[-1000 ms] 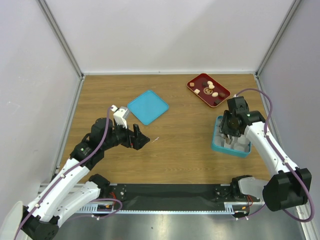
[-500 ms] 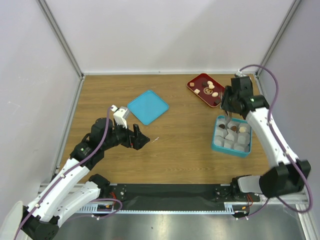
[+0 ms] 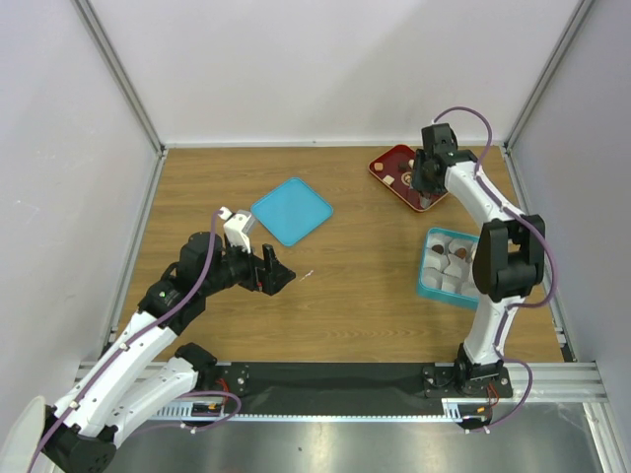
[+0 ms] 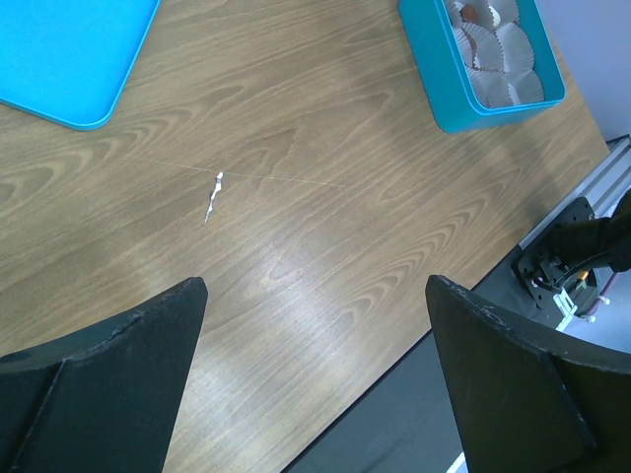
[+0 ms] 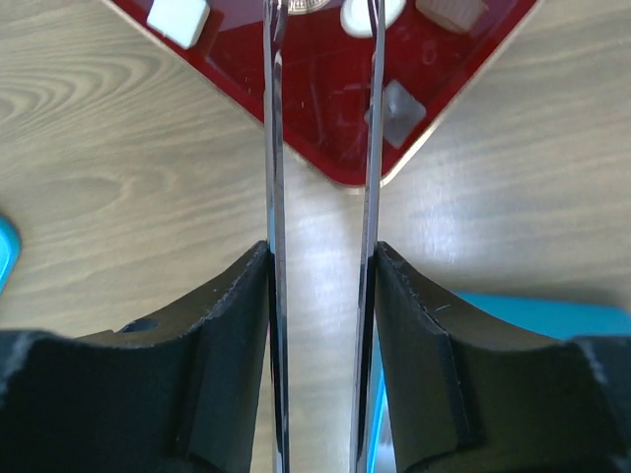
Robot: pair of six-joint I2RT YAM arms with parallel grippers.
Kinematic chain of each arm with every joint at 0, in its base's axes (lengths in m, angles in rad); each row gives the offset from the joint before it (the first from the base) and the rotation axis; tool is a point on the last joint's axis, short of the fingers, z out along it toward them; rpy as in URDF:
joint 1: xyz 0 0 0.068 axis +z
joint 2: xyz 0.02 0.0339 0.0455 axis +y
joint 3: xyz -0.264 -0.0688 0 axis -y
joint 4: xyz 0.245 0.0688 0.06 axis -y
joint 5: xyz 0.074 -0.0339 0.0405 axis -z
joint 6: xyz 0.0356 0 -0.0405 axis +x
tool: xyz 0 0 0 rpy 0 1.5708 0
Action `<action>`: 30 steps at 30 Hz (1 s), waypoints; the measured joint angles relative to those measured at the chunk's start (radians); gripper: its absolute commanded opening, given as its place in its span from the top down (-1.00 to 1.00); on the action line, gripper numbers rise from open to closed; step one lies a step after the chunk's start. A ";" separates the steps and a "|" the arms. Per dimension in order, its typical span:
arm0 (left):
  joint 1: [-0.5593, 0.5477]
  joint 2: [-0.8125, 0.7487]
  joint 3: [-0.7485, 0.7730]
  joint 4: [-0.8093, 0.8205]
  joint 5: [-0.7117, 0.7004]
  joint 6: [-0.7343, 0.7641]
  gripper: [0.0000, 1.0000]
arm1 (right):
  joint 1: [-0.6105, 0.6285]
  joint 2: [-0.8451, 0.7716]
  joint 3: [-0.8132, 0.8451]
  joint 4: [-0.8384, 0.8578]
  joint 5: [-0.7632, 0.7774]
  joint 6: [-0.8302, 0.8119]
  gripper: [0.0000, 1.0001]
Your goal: Pack the chocolate
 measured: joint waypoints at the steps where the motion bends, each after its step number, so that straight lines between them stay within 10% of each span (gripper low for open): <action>1: 0.000 0.000 0.000 0.000 0.000 0.000 -0.99 | -0.002 0.015 0.009 0.003 0.000 -0.005 0.02; 30: 0.002 0.016 0.000 0.000 0.000 0.000 -1.00 | -0.053 0.176 0.081 0.080 -0.105 -0.046 0.04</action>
